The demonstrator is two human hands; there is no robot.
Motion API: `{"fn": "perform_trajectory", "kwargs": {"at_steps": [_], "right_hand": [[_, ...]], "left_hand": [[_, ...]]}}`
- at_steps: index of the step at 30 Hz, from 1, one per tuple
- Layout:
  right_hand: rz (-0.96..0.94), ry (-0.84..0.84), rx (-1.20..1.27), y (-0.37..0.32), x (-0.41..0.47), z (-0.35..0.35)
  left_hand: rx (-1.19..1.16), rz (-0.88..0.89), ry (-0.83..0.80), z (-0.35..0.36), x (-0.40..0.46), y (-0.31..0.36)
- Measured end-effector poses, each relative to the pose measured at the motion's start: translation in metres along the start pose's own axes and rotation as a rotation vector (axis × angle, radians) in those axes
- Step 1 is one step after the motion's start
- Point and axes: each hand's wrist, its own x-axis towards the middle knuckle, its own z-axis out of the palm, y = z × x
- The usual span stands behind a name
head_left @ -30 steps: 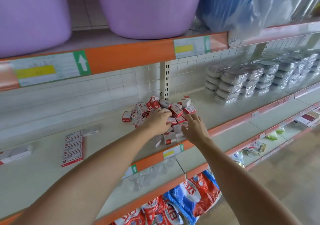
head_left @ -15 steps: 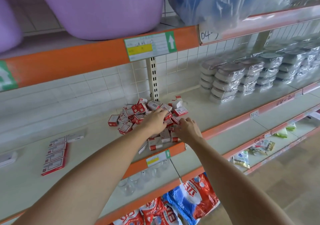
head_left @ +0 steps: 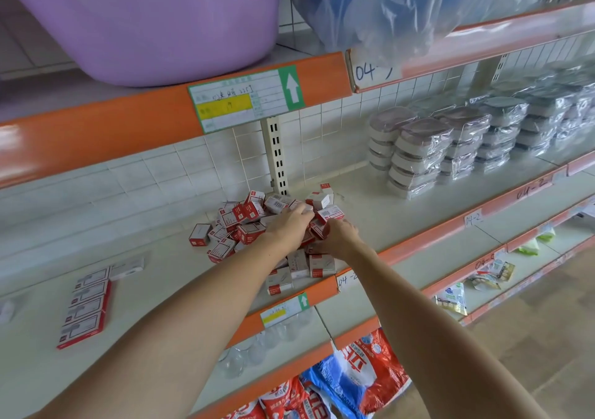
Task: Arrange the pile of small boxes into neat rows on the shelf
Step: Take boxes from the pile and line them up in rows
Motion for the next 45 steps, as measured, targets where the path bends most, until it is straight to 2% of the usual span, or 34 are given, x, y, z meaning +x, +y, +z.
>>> {"fn": "perform_trajectory", "kwargs": {"at_steps": [3,6,10,16,20,23,27,36,41,45], "right_hand": [[0.000,-0.002,0.064,0.004,0.000,-0.004],[0.031,0.009,0.158,0.007,0.000,-0.011],[0.058,0.037,0.243,0.009,-0.005,-0.021],[-0.039,0.033,0.195,0.013,-0.015,-0.022],[-0.094,0.008,0.108,0.016,-0.021,-0.022],[-0.115,0.079,0.207,0.012,-0.025,-0.023],[-0.175,0.181,0.391,-0.001,-0.032,-0.029],[-0.339,0.163,0.359,-0.035,-0.033,-0.016],[-0.400,0.146,0.440,-0.070,-0.032,-0.006],[-0.420,0.143,0.517,-0.104,-0.031,0.008]], "left_hand": [[-0.024,0.006,0.009,-0.001,-0.001,0.001],[0.089,0.039,0.049,-0.009,-0.006,0.004],[0.084,0.025,0.081,-0.017,-0.010,0.011],[0.145,-0.018,0.088,-0.012,-0.016,0.009],[0.090,-0.035,0.110,-0.019,-0.026,0.010],[0.005,-0.016,0.130,-0.026,-0.034,0.008],[-0.048,-0.024,0.164,-0.028,-0.038,-0.002],[-0.125,-0.062,0.293,-0.028,-0.049,-0.034],[-0.090,-0.115,0.397,-0.030,-0.072,-0.061],[-0.184,-0.191,0.421,-0.029,-0.097,-0.096]]}}
